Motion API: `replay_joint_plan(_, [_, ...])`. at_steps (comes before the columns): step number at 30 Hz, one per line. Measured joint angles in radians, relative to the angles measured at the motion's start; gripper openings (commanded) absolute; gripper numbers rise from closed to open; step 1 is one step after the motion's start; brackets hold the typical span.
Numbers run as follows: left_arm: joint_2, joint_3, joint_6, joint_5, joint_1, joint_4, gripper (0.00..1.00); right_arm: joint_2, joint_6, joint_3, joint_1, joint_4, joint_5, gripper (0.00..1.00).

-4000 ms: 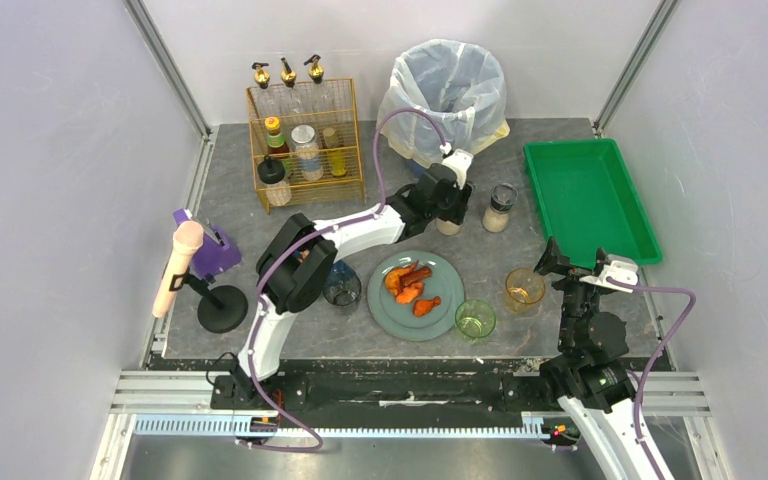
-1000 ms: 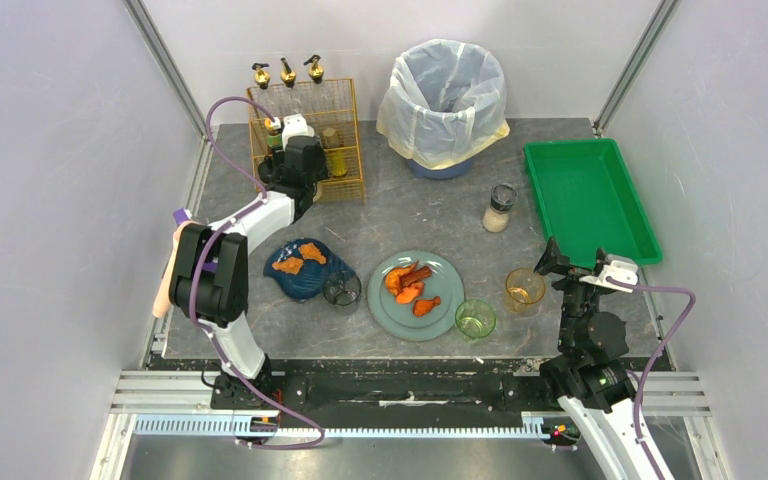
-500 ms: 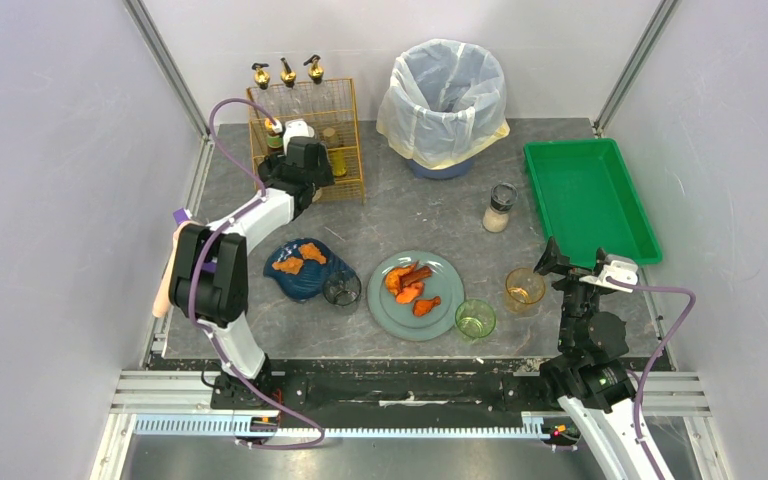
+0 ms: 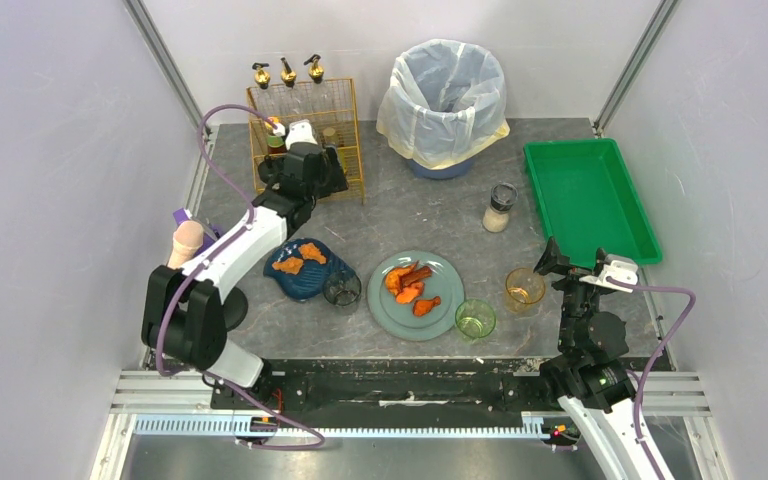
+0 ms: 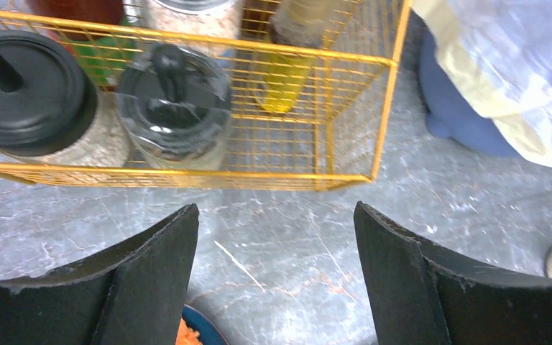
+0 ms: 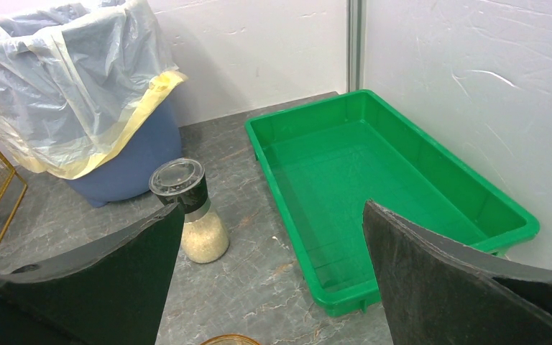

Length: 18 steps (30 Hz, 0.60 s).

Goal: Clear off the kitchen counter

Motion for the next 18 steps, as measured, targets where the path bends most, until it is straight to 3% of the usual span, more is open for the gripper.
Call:
replay_joint_plan(12, [-0.043, -0.047, 0.021, 0.13, -0.189, 0.114, 0.84, 0.0, 0.0, 0.0, 0.0, 0.0, 0.0, 0.98])
replay_joint_plan(18, [0.059, 0.023, 0.084, 0.224, -0.283, 0.195, 0.84, 0.0, 0.0, 0.0, 0.0, -0.003, 0.0, 0.98])
